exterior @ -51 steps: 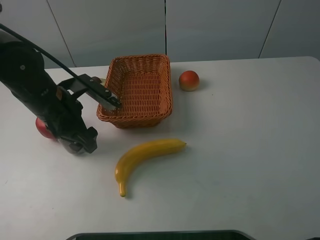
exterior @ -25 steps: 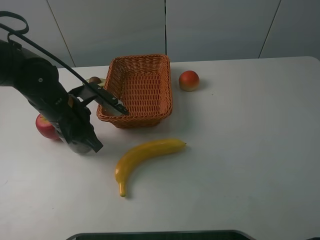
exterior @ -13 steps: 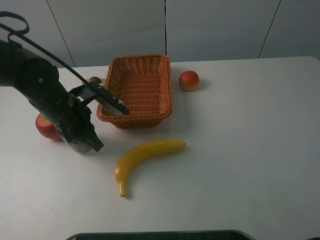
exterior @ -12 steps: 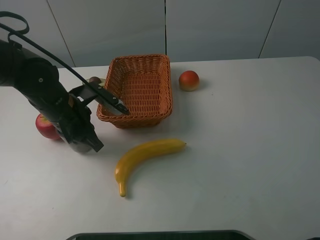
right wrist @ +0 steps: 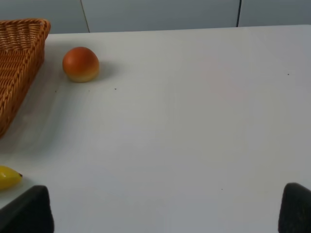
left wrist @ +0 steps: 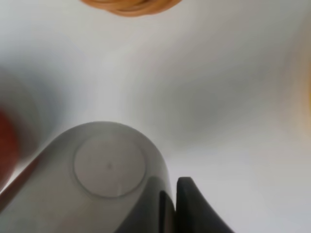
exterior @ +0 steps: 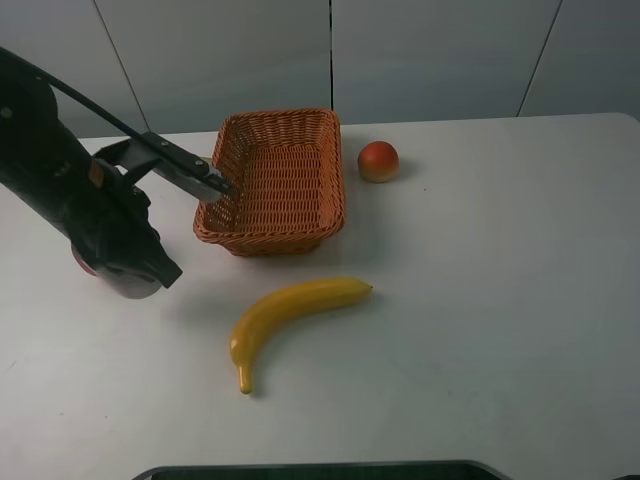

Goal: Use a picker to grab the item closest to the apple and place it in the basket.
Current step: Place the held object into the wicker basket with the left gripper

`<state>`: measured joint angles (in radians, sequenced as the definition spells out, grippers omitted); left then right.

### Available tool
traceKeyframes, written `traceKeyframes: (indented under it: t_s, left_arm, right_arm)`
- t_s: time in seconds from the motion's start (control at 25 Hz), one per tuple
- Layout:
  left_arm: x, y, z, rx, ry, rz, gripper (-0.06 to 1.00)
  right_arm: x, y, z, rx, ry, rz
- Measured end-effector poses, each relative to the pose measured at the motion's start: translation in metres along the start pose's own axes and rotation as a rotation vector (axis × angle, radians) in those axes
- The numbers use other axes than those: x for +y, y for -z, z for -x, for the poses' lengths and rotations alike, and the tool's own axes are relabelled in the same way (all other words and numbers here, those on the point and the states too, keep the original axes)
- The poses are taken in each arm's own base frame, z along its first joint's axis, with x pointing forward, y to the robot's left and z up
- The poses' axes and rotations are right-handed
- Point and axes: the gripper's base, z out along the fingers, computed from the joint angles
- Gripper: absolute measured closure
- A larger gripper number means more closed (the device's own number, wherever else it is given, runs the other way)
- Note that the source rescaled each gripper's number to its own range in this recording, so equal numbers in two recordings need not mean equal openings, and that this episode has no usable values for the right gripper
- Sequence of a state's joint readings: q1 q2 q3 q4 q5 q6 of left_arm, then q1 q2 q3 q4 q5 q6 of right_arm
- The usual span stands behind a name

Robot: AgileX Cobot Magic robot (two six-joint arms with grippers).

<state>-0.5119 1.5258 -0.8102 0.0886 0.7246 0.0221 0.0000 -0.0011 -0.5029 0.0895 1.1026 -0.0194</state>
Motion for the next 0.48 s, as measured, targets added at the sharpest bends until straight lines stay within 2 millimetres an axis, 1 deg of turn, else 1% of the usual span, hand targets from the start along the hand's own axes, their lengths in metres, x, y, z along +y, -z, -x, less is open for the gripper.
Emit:
traceKeyframes:
  t_s: [0.08,0.2,0.36,0.48]
  left_arm:
    - [0.001,0.018,-0.001,-0.036,0.009,0.004,0.94]
    - [0.003,0.042,0.007,-0.122,0.050,0.010,0.94]
    - [0.006,0.067,0.031,-0.229,0.089,0.007,0.94]
    - [0.007,0.077,0.053,-0.283,0.106,-0.007,0.94]
  right_arm:
    - [0.000,0.000,0.000,0.000,0.000,0.000]
    - [0.000,0.000,0.000,0.000,0.000,0.000]
    - [0.000,0.000,0.000,0.000,0.000,0.000]
    - [0.000,0.000,0.000,0.000,0.000,0.000]
